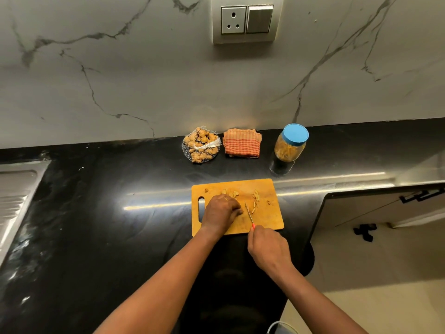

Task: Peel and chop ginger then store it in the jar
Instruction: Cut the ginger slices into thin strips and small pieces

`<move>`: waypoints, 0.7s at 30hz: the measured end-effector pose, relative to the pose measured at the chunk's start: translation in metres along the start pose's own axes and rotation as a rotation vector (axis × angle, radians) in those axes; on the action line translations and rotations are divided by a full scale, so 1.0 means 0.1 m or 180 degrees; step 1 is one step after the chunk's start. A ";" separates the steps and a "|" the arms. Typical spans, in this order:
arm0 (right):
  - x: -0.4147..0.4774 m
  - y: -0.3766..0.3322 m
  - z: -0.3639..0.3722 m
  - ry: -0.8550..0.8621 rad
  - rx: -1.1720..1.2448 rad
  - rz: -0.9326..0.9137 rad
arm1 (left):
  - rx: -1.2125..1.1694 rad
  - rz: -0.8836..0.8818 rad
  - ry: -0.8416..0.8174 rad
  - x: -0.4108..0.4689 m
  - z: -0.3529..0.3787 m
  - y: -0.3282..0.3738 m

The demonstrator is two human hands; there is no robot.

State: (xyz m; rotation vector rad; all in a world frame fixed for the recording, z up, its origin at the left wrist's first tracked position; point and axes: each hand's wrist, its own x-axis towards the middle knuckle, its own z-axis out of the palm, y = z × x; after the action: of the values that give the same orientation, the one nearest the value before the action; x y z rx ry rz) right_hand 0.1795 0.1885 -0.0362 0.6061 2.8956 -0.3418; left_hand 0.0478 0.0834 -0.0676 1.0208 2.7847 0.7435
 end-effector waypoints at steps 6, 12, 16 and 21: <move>-0.02 0.03 0.06 -0.0077 -0.0110 -0.0090 | 0.0140 0.0163 0.0086 -0.05 0.02 0.00; 0.10 0.15 0.01 -0.0017 -0.0110 0.0048 | 0.0389 0.0355 0.0248 -0.11 0.04 0.09; 0.13 0.20 -0.03 0.0039 -0.0079 0.0021 | 0.0467 0.0350 0.0356 -0.13 0.09 0.17; 0.01 0.08 0.08 -0.0030 0.0037 -0.0243 | 0.0333 -0.0041 0.0804 -0.07 0.01 0.07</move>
State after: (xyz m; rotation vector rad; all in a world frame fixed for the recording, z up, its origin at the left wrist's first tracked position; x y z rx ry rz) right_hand 0.1832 0.1942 -0.0460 0.4955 2.9153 -0.3707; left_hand 0.0577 0.0841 -0.0660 0.9872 3.0710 0.7829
